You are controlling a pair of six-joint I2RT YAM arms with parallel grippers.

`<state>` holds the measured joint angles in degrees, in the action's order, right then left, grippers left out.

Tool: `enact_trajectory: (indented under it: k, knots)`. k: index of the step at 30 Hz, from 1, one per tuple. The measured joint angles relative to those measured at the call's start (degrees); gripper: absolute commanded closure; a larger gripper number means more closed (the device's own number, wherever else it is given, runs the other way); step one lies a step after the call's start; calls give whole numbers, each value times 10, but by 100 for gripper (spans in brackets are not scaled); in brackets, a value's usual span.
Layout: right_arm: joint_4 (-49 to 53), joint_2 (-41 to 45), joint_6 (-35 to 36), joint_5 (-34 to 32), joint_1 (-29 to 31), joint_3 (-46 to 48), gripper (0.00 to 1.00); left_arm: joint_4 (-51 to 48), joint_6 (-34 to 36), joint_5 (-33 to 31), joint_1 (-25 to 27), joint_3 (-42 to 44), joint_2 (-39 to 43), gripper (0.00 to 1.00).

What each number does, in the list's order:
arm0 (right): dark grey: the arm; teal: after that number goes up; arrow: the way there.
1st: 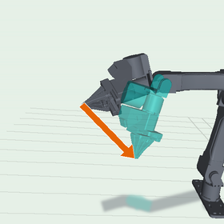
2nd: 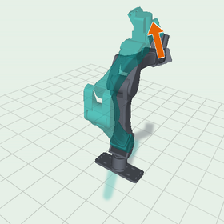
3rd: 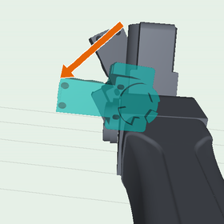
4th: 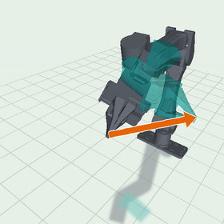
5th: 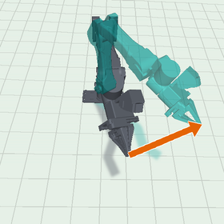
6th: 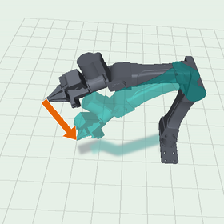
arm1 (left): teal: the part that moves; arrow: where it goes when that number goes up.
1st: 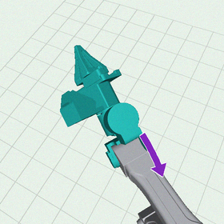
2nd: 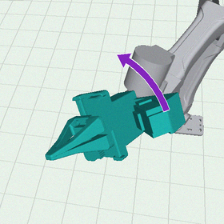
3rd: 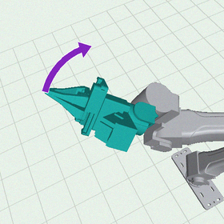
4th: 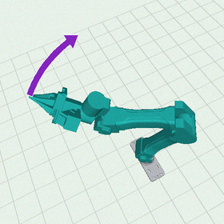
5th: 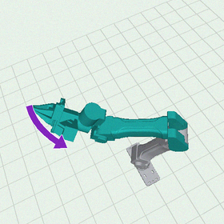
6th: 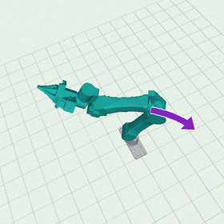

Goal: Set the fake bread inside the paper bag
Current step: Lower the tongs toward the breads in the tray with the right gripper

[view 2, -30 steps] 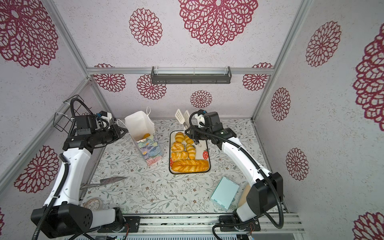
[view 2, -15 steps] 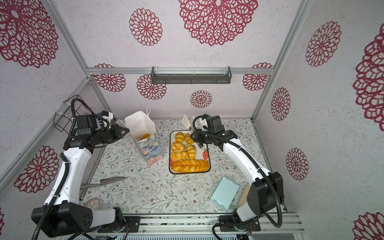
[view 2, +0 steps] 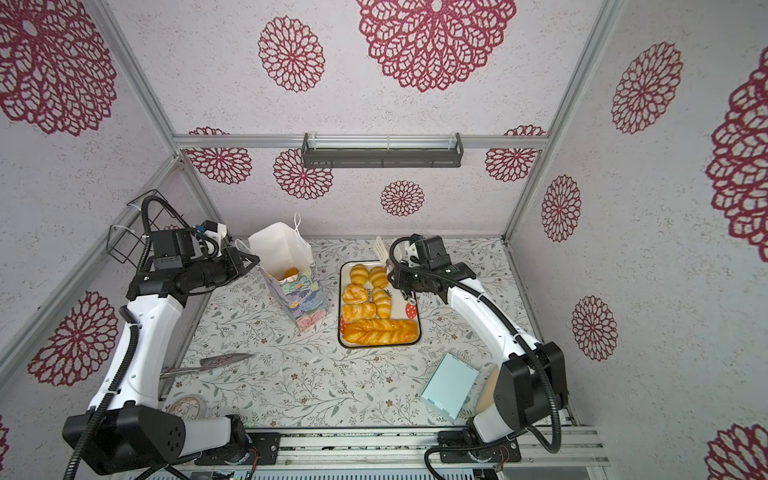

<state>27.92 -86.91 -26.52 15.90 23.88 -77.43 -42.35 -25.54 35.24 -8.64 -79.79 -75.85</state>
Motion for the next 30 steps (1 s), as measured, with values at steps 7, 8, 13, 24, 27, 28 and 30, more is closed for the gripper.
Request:
enact_trajectory:
  k: [7,8,13,24,27,28,30]
  knots:
    - [1,-21,1,-14,0,1,56,0,0,-4,0,0,1,88]
    - [2,-26,1,-16,0,2,55,0,0,-5,0,0,1,87]
    - [3,-47,4,-23,0,7,55,0,0,-10,0,0,2,88]
    - [2,-89,15,-27,0,12,54,-1,0,-12,0,0,3,87]
    - [0,-99,15,-28,0,12,53,-1,0,-12,0,0,3,88]
    - [-1,-103,15,-28,0,12,53,0,0,-12,0,0,3,87]
    - [-2,-113,15,-28,0,12,52,-1,0,-12,0,0,3,88]
